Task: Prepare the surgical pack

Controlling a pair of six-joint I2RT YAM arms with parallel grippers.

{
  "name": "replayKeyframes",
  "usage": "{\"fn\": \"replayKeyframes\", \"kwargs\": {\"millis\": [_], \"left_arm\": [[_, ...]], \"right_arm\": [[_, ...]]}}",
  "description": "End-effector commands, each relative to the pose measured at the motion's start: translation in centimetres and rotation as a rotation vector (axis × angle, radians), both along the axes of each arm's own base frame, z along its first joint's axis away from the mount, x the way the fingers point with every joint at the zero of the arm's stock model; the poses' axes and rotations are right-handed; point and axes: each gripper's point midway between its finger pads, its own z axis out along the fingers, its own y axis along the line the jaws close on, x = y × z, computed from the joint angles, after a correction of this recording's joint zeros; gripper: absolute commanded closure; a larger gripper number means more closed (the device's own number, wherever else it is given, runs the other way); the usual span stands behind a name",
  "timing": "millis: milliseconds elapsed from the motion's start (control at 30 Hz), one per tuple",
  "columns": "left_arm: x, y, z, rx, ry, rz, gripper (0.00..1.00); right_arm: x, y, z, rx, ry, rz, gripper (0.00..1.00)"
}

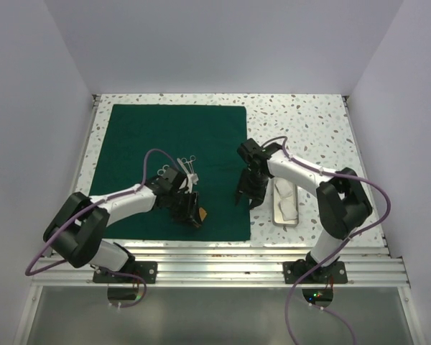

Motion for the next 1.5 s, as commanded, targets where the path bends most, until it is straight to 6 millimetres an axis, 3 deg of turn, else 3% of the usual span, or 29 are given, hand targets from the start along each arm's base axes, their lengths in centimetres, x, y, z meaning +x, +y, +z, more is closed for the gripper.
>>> {"fn": "replayKeyframes", "kwargs": {"millis": [0,133,267,433,500,800,1100,1233,1333,1467], "left_arm": [[1.1,-0.6,-0.1,-0.012,-0.043,-0.021,0.53],[0.8,-0.5,-0.7,0.0,-0.017,-0.017,0.54],[1.1,-0.7,-0.9,0.003,-0.014,-0.013,0.64],[1.7,-1.0,-0.4,-0.004,-0.038,-0.018,0.94],[2.1,-0.9,0.1,-0.003,-0.066,-0.011,1.0],[4.7,-1.9,4.3,-0.054,-0.229,-0.017,1.0],[5.3,-2.3,4.2,-0.052,-0.237,-0.048,1.0],[5.0,-2.4,3.9,-0.066,-0.223,-0.053,1.0],[5.0,-2.5,3.8,-0.068,-0.225,-0.053,1.0],[5.2,-2.7,4.1,-0.077,-0.232,-0.05,1.0]], "right_arm": [[0.1,-1.1,0.2,-0.01,-0.034,0.01,0.49],[0.9,-0.6,0.6,0.001,-0.048,0.018,0.49],[1.1,0.0,0.3,0.019,-0.035,0.035,0.49],[1.0,0.3,-0.2,0.029,-0.023,0.042,0.49],[1.0,0.2,-0.2,0.028,-0.022,0.043,0.49],[1.2,0.7,-0.6,0.042,-0.014,0.062,0.49],[1.1,1.4,-0.9,0.071,0.004,0.071,0.49],[1.8,3.1,-0.3,0.11,0.002,0.036,0.45],[2.1,5.1,-0.4,0.138,0.035,-0.019,0.39],[2.7,8.3,-0.1,0.17,0.068,-0.053,0.39]]}}
